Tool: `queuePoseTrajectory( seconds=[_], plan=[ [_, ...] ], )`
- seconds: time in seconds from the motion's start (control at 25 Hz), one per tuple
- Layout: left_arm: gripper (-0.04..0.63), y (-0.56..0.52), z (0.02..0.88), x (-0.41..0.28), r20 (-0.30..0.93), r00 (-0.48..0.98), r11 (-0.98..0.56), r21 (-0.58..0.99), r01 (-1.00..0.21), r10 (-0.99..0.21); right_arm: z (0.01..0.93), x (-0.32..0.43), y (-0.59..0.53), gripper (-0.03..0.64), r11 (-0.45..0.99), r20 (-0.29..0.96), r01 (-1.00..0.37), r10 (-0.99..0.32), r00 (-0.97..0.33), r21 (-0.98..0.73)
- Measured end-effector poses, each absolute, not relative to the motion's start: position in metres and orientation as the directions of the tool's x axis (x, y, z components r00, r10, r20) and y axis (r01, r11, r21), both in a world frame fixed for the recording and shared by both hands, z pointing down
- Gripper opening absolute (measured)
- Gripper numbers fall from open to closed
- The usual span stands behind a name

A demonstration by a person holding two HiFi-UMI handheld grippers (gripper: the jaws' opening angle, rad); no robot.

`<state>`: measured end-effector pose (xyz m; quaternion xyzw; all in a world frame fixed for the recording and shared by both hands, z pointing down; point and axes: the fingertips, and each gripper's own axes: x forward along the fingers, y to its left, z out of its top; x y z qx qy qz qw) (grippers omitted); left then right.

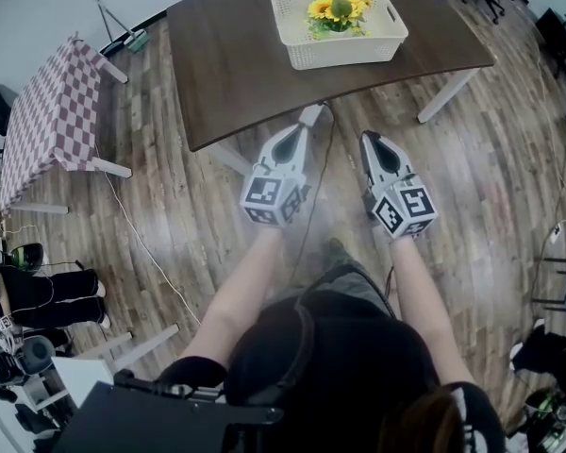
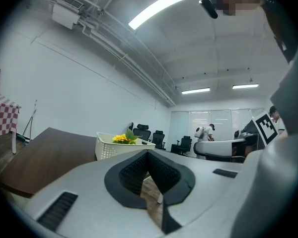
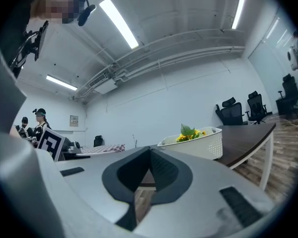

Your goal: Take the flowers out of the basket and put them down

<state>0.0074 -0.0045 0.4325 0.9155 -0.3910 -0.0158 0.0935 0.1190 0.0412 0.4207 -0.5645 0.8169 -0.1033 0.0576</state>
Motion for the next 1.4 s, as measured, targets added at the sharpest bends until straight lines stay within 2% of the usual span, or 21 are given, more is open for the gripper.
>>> queuePoseTrajectory(
  seconds=[0.72,1.4],
  plan=[
    [0.002,-0.105,0.433,0.089,0.023,0.682,-0.668,0.180,-0.722,-0.731,0.422,0.197,-0.061,0.002,0.377,0.026,-0.900,-0.920,-0.391,-0.220],
    [0.002,-0.154,0.423,0.110,0.023,0.660,-0.645,0.194,-0.739,-0.751,0.425,0.207,-0.110,0.002,0.413,0.017,-0.880,-0.904,-0.428,-0.233]
  ],
)
